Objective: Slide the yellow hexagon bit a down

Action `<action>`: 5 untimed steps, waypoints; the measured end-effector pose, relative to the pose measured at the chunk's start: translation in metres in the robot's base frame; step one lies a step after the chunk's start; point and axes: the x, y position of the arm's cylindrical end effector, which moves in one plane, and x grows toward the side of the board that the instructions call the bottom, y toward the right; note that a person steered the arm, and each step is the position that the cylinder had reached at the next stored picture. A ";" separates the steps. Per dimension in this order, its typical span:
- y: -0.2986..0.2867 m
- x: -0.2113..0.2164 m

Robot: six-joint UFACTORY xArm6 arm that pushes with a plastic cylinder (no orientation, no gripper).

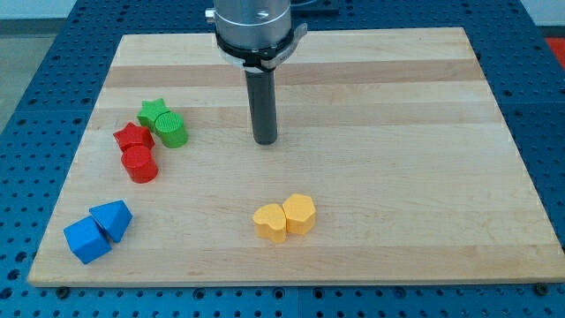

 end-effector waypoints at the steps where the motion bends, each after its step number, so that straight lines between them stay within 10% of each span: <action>1: 0.000 0.001; 5: -0.027 0.122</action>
